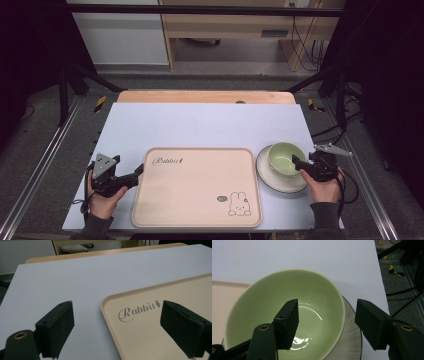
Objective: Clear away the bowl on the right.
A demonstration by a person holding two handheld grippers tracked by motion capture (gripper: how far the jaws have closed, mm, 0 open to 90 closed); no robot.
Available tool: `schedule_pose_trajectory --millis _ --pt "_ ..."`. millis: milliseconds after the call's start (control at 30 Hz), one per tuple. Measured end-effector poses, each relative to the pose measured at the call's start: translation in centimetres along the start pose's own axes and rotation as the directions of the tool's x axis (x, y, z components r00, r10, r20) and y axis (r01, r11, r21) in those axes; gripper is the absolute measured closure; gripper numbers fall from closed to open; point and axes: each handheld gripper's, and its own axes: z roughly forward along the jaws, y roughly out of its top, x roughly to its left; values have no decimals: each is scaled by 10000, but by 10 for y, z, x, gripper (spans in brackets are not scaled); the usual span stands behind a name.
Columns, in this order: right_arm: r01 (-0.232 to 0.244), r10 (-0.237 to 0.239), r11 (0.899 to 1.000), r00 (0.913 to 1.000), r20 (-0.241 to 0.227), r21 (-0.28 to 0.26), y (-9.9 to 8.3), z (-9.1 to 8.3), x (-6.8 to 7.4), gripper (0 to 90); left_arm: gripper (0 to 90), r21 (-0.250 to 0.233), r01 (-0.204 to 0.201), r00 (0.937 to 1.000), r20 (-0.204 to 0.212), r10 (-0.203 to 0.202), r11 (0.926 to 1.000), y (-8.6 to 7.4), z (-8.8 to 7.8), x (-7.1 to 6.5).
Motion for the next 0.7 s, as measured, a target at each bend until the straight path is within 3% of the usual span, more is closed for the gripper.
schedule_pose_trajectory --millis 167,400,567,700 --pt "-104 110 9985 9999 -112 543 2 12 -3 429 116 20 -18 10000 0 18 10000 0 0 0" --pt "-289 295 9961 9995 -68 839 3 18 -7 474 116 16 -20 10000 -14 20 10000 0 1 0" --pt "-406 417 9896 9991 -54 1378 2 22 -7 531 116 28 -8 10000 2 8 10000 0 1 -1" --pt "-404 422 9889 9991 -99 1430 1 24 -8 559 117 66 -16 10000 5 16 10000 -1 1 0"
